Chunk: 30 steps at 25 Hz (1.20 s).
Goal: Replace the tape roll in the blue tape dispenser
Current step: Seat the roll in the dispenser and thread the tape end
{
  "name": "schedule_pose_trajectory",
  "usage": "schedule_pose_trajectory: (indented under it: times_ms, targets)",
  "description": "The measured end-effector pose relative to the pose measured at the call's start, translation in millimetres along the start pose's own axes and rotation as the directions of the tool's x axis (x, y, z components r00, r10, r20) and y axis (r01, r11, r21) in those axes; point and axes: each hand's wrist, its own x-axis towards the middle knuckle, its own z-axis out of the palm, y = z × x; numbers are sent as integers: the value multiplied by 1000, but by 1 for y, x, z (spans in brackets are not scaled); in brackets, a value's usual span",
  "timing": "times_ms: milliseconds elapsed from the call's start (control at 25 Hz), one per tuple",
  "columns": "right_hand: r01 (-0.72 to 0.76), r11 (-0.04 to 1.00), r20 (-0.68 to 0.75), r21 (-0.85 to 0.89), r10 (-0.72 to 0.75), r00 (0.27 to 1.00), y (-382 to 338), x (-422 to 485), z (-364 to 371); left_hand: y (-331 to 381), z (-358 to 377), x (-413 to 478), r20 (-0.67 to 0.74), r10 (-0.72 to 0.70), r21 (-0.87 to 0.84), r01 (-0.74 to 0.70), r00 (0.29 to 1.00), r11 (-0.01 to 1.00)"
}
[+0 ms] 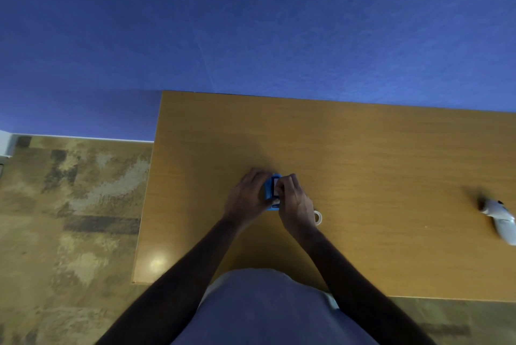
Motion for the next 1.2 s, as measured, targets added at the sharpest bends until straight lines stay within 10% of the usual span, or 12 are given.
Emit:
schedule_pose_trajectory:
  times_ms: [1200]
  targets:
    - [48, 985, 60, -163, -39, 997, 9, -17, 9, -3, -5, -6, 179, -30, 85, 15, 983, 996]
